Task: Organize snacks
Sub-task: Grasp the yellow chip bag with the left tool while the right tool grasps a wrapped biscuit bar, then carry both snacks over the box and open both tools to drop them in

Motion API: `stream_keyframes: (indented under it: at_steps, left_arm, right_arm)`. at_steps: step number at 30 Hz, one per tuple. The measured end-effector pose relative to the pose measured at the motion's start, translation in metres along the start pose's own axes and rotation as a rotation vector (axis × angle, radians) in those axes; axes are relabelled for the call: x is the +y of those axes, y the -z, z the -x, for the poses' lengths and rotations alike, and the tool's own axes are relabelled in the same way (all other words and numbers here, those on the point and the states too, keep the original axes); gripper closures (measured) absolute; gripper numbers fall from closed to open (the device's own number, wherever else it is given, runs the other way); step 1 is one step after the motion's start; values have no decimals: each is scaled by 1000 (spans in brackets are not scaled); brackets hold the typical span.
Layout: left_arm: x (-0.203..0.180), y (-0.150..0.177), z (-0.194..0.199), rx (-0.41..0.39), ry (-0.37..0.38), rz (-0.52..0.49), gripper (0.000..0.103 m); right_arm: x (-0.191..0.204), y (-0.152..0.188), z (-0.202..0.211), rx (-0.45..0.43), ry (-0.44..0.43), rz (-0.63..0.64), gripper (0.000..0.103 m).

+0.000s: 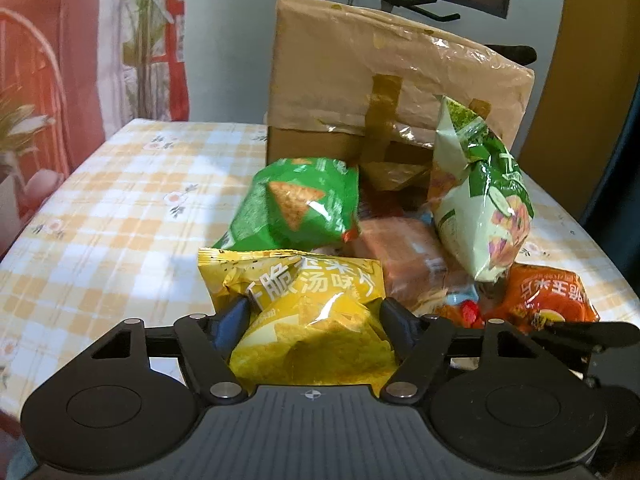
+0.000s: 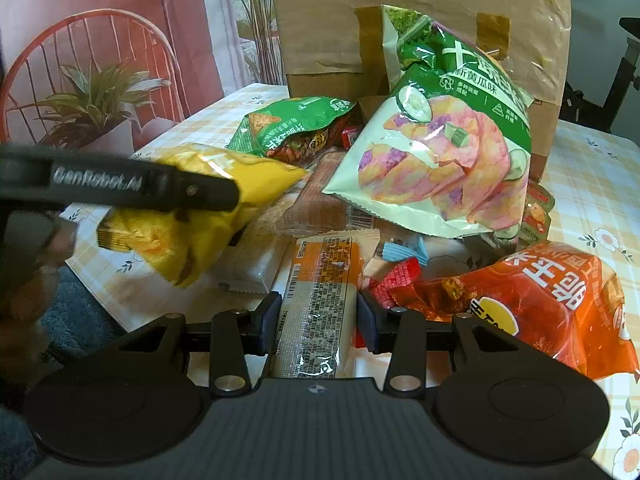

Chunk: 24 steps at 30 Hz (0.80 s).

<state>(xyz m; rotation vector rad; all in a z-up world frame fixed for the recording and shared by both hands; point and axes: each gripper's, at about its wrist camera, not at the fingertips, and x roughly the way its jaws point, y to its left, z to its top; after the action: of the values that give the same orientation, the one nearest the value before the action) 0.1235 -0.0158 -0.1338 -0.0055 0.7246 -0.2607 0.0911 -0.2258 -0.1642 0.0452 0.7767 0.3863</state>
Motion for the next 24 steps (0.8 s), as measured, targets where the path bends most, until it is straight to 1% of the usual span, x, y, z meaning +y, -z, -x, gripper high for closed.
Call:
stream_keyframes:
  at_steps: [3, 7, 13, 18, 24]
  left_arm:
    - [4, 1, 12, -22, -18, 16, 30]
    - [7, -3, 25, -72, -42, 27, 30]
    - [8, -3, 25, -70, -63, 33, 30]
    - [10, -2, 33, -100, -43, 50, 30]
    - [10, -1, 39, -118, -58, 60, 30]
  right_arm:
    - [1, 0, 1, -1, 1, 1, 60]
    - [4, -2, 3, -3, -9, 4, 60]
    - [17, -3, 11, -30, -34, 50, 60]
    - [24, -5, 18, -60, -35, 75, 60]
    - [25, -5, 29, -112, -34, 88, 60]
